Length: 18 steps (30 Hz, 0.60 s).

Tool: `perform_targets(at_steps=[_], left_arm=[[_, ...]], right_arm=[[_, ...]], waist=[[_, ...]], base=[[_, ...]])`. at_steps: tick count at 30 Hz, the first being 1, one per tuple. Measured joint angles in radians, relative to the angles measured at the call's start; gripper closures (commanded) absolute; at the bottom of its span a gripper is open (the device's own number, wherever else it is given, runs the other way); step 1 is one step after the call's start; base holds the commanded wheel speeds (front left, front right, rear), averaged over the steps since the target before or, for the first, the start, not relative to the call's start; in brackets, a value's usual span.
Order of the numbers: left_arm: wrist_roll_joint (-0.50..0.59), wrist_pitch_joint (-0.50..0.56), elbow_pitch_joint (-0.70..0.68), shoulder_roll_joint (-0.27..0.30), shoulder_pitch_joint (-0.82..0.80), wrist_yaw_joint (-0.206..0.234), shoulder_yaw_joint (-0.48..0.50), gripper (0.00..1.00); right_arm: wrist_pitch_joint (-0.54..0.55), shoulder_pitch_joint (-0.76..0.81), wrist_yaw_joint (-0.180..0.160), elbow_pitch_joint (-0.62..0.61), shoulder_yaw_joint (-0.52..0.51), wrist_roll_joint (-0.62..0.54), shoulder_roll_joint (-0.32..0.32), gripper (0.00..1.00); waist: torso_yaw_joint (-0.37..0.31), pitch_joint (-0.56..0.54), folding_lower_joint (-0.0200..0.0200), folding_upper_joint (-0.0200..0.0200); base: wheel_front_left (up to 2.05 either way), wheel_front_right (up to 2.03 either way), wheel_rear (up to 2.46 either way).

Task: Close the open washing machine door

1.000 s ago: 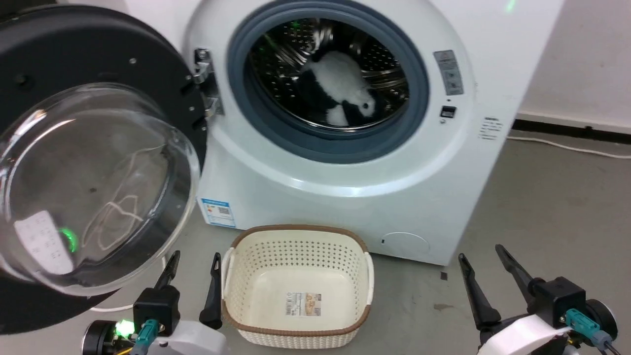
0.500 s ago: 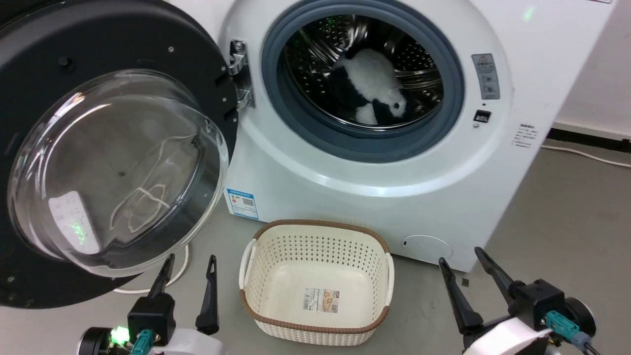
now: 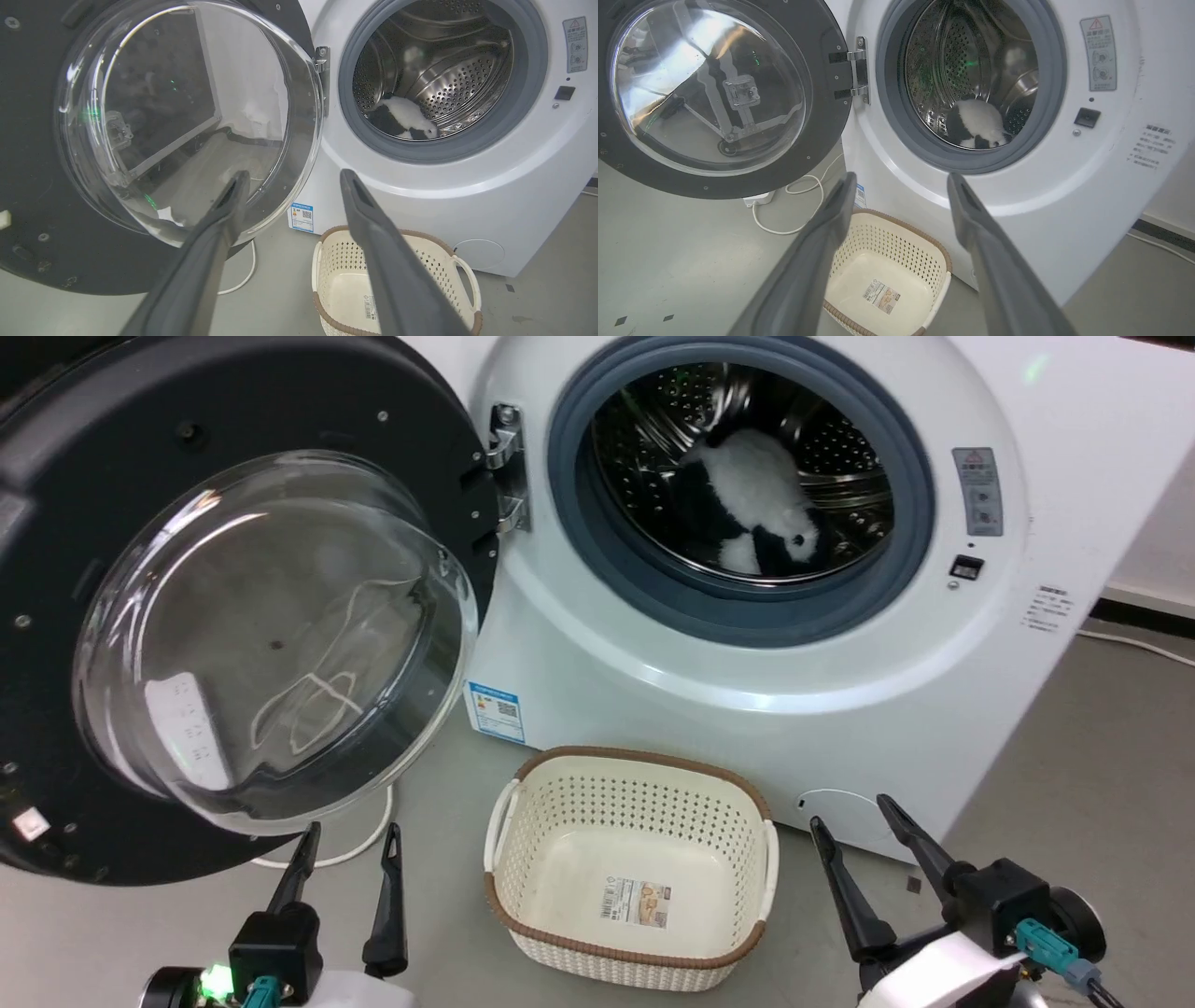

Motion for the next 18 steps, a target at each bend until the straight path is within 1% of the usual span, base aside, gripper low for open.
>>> perform_targets(at_steps=[18], left_arm=[[-0.017,-0.040,-0.014,-0.002,0.018,0.013,0.008,0.00]], right_arm=[[-0.038,0.000,0.000,0.025,0.032,0.018,0.000,0.00]], waist=[[0.075,0.000,0.0000,0.0000]], base=[[0.00,0.00,0.00]])
